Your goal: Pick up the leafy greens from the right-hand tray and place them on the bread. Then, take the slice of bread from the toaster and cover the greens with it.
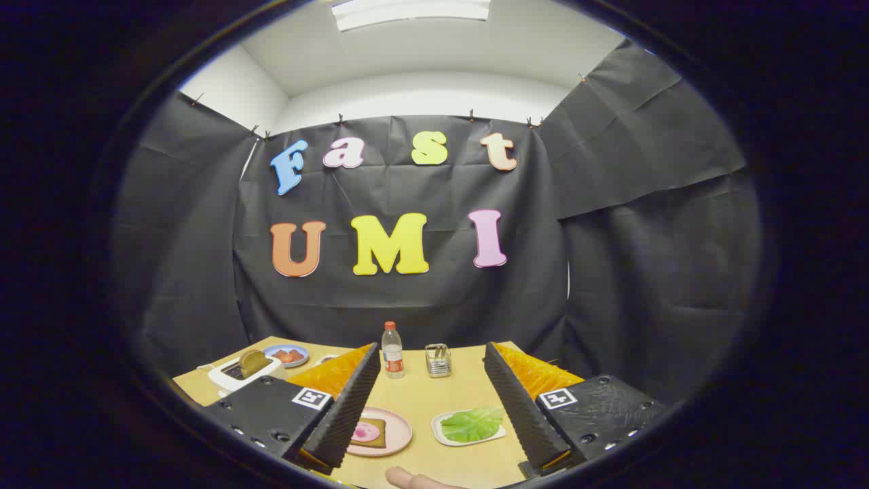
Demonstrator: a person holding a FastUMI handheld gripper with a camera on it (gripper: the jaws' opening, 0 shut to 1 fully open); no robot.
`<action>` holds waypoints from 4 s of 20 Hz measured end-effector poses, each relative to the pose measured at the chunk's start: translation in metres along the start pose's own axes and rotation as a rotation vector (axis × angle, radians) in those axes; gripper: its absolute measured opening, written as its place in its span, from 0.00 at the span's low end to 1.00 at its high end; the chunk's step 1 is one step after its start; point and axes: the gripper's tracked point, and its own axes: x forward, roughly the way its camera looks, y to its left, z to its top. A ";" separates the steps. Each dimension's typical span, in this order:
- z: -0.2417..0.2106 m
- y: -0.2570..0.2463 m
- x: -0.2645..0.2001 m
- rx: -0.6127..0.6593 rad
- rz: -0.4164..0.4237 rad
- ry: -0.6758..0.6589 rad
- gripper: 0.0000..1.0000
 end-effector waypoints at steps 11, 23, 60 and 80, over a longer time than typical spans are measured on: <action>-0.012 -0.003 0.006 0.001 0.004 0.028 0.95; -0.037 -0.009 0.029 -0.018 -0.017 0.067 0.95; -0.309 -0.133 0.211 -0.189 -0.166 0.784 0.56; -0.190 -0.053 0.166 -0.175 -0.026 0.544 0.00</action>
